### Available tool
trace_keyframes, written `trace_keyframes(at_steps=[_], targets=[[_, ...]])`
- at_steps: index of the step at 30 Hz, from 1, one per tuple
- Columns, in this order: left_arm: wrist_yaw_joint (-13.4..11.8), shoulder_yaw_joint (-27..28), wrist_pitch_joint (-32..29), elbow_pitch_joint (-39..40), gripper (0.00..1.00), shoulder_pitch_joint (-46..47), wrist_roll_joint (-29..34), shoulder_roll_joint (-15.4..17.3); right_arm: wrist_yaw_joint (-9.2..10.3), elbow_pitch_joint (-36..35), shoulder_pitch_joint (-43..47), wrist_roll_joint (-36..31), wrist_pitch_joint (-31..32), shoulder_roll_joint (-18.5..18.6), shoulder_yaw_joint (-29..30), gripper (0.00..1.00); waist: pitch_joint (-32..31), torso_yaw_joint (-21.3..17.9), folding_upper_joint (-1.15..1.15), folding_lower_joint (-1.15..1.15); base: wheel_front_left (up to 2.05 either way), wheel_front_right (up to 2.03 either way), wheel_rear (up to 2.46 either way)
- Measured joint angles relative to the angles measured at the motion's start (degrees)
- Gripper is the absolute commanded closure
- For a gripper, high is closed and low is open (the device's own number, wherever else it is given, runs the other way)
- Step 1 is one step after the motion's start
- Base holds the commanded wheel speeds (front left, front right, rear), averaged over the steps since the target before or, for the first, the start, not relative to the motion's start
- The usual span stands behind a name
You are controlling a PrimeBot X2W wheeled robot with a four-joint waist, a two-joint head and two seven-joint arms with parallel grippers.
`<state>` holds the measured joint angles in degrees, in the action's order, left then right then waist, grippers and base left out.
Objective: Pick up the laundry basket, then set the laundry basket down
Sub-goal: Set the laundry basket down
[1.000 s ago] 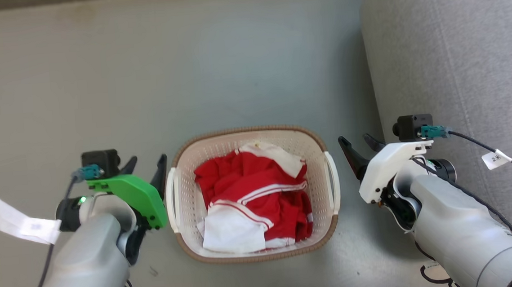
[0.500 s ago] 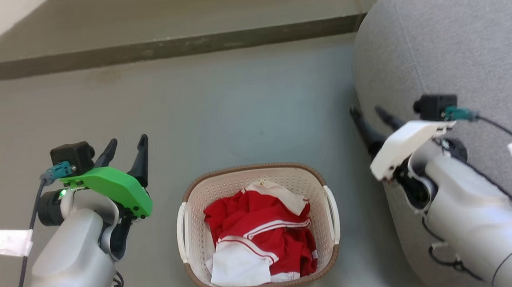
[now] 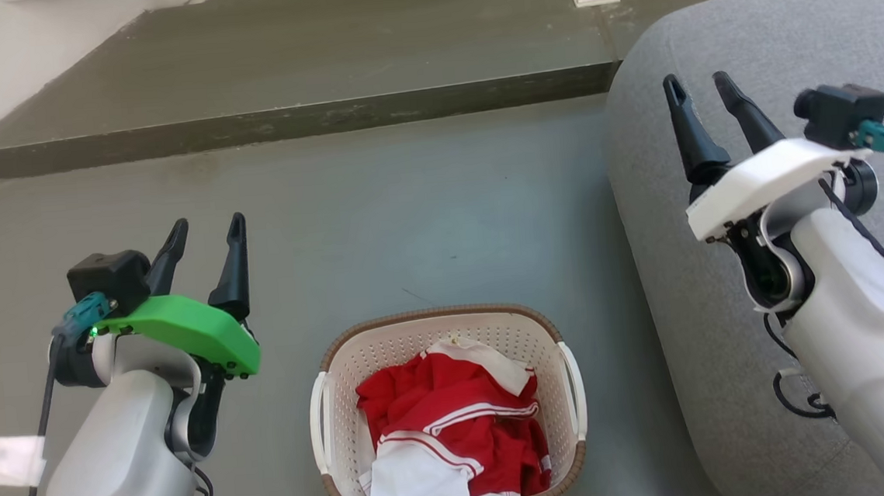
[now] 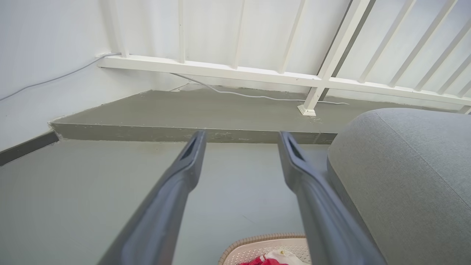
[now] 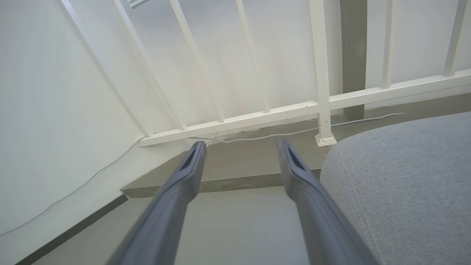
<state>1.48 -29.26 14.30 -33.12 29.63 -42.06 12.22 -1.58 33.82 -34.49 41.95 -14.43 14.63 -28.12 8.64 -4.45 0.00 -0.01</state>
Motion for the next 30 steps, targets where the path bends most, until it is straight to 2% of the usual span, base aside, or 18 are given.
trace_keyframes(at_steps=[7,11,16,30], targets=[[-1.59,4.35,0.12,6.83,0.0,-3.9,4.35,0.93,2.21,-7.82,5.04,-4.83,0.0,-0.11,4.3,0.0,-0.95,0.38,0.0,0.0,0.0,0.0,0.0],[-1.85,7.43,0.12,10.88,0.0,-6.47,5.21,0.82,2.77,-11.25,8.15,-7.7,0.0,-0.12,5.78,0.0,-1.31,0.53,0.0,0.0,0.0,0.0,0.0],[-1.82,10.67,0.13,15.39,0.0,-10.21,6.44,-0.63,4.17,-14.68,12.97,-10.32,0.0,-0.22,7.78,0.0,-1.65,0.77,0.0,0.0,0.0,0.0,0.0],[-2.25,15.64,0.13,20.41,0.0,-16.23,11.66,-2.04,4.2,-19.62,19.14,-13.88,0.0,-1.81,10.99,0.0,-1.79,0.66,0.0,0.0,0.0,0.0,0.0]])
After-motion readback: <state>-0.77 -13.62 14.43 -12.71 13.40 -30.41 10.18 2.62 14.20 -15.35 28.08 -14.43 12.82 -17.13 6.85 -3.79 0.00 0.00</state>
